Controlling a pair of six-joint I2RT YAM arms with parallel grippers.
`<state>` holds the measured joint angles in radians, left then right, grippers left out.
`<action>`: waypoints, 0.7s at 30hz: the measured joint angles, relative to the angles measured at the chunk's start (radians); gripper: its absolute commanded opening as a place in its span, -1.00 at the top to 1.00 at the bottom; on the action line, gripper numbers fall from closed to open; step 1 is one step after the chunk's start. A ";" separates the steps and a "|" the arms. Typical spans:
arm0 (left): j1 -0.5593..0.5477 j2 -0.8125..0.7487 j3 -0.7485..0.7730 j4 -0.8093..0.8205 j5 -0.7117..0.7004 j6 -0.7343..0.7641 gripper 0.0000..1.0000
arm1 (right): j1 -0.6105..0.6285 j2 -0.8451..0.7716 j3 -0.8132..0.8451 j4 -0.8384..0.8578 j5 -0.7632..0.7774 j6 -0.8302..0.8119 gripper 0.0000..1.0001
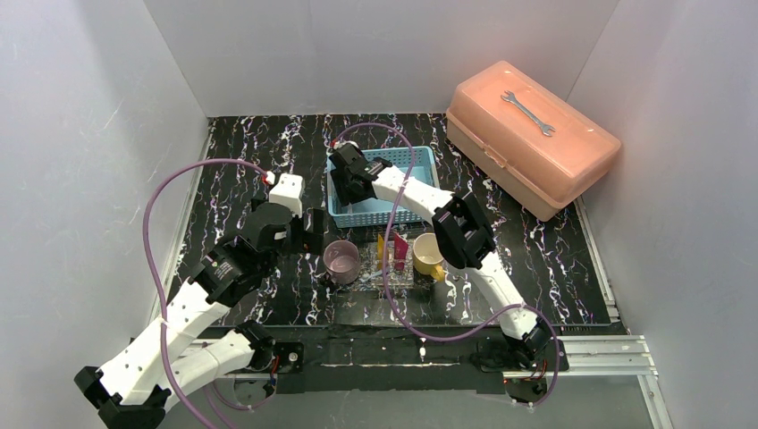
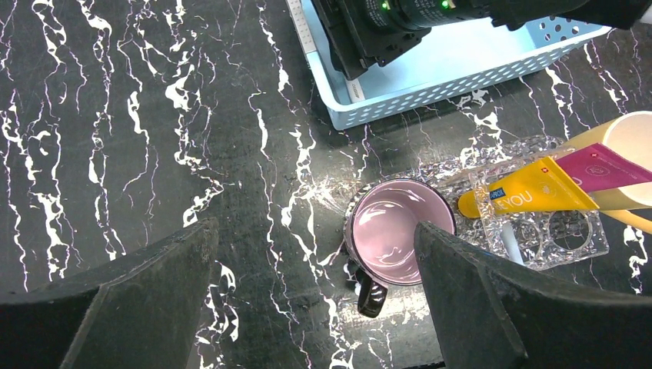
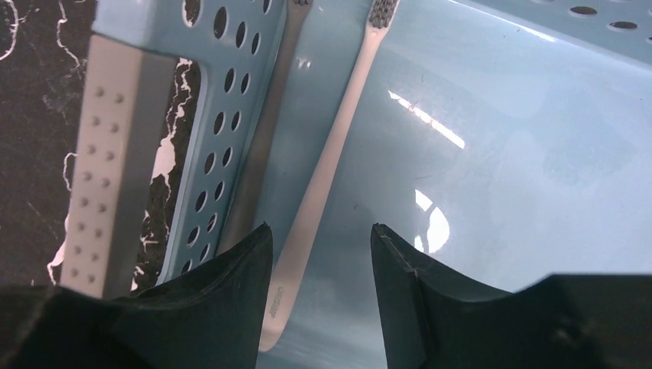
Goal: Prepare toiletry sets of a toothbrush and toothpaste on the tray
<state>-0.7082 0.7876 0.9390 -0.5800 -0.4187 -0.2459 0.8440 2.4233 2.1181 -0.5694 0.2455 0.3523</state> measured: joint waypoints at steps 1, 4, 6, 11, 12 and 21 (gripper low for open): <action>0.001 0.000 0.000 0.000 0.001 0.000 -0.97 | 0.000 0.008 0.009 0.002 0.003 0.001 -0.12; 0.005 0.000 0.000 0.002 0.006 0.002 -0.97 | 0.000 0.027 0.020 0.002 0.010 0.004 -0.09; 0.006 0.001 0.000 0.003 0.008 0.003 -0.97 | 0.000 0.034 0.022 0.002 0.016 0.004 -0.09; 0.008 0.003 0.000 0.003 0.012 0.003 -0.97 | 0.000 0.038 0.032 -0.004 0.043 -0.005 -0.05; 0.009 0.004 0.000 0.003 0.013 0.003 -0.97 | 0.001 0.038 0.032 -0.006 0.048 -0.008 -0.03; 0.015 0.010 0.000 0.004 0.016 0.003 -0.97 | 0.001 0.039 0.031 -0.013 0.083 -0.038 0.40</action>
<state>-0.6930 0.7971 0.9390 -0.5762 -0.4030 -0.2424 0.8448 2.4622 2.1487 -0.5823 0.3283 0.3141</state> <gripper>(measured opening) 0.983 0.386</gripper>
